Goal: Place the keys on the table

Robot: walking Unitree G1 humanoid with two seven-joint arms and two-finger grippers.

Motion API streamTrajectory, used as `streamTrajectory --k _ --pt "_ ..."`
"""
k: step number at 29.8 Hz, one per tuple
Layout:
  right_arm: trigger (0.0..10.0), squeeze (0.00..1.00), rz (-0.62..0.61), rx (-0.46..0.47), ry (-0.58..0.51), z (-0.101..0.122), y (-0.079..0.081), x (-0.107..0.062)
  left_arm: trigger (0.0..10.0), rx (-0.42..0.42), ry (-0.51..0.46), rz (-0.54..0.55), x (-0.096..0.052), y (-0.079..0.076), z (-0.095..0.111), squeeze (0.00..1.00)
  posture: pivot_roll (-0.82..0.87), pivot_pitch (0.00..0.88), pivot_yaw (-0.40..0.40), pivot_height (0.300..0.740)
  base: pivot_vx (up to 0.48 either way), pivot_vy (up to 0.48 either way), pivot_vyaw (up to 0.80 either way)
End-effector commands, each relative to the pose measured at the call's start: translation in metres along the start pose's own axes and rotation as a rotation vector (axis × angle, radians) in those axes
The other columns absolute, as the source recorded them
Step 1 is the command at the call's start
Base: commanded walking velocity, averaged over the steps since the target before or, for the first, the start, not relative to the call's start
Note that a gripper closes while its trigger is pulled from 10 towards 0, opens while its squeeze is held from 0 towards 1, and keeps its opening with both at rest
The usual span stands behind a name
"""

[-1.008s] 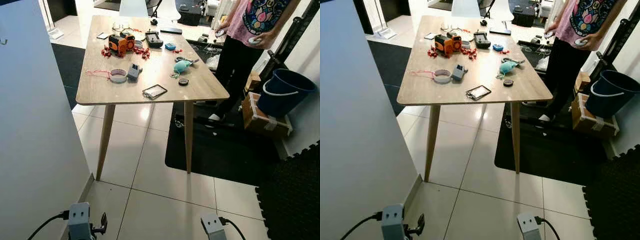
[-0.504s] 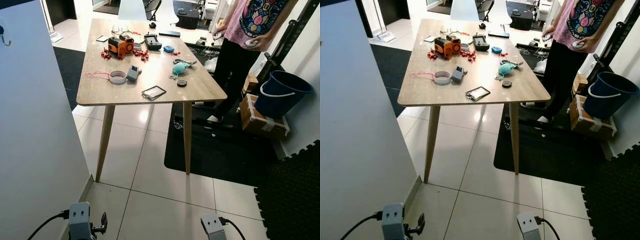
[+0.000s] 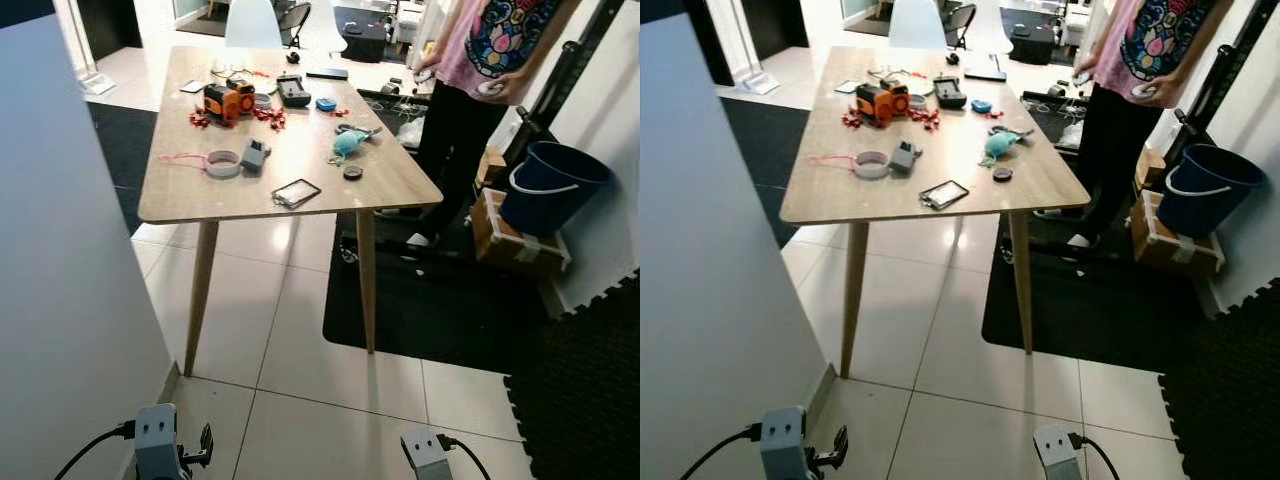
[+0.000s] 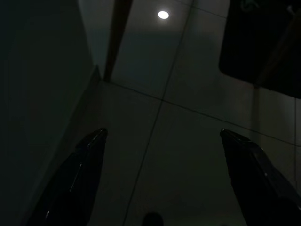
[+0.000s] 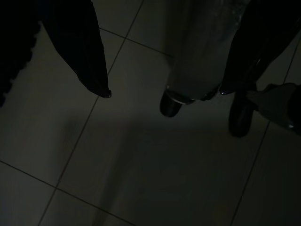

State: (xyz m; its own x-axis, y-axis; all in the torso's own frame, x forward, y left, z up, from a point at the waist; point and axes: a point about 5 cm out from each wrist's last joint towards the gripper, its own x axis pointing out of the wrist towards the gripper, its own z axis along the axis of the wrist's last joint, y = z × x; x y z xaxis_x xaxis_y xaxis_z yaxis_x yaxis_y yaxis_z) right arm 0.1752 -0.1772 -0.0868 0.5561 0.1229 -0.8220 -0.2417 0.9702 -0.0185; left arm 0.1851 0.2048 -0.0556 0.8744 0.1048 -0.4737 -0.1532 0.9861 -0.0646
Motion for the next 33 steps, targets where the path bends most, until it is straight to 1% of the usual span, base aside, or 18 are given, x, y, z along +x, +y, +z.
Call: streamTrajectory --k 1,15,33 --pt "10.0 0.0 -0.007 0.004 0.017 -0.0042 -0.0028 -0.0012 10.0 -0.018 0.02 -0.009 -0.0014 -0.0045 -0.0047 0.0 0.09 0.033 -0.077 0.74 0.3 0.0 0.0" --pt "10.0 0.0 -0.007 -0.004 0.018 -0.0048 -0.0038 -0.0016 10.0 -0.024 0.02 -0.009 -0.0023 -0.0045 -0.0057 0.0 0.09 0.027 -0.082 0.74 0.295 0.0 0.0" --pt "10.0 0.0 -0.004 -0.006 0.017 -0.0038 -0.0039 -0.0014 10.0 -0.033 0.017 0.0 -0.0037 -0.0037 -0.0066 0.0 0.09 0.039 -0.087 0.74 0.296 0.0 0.0"
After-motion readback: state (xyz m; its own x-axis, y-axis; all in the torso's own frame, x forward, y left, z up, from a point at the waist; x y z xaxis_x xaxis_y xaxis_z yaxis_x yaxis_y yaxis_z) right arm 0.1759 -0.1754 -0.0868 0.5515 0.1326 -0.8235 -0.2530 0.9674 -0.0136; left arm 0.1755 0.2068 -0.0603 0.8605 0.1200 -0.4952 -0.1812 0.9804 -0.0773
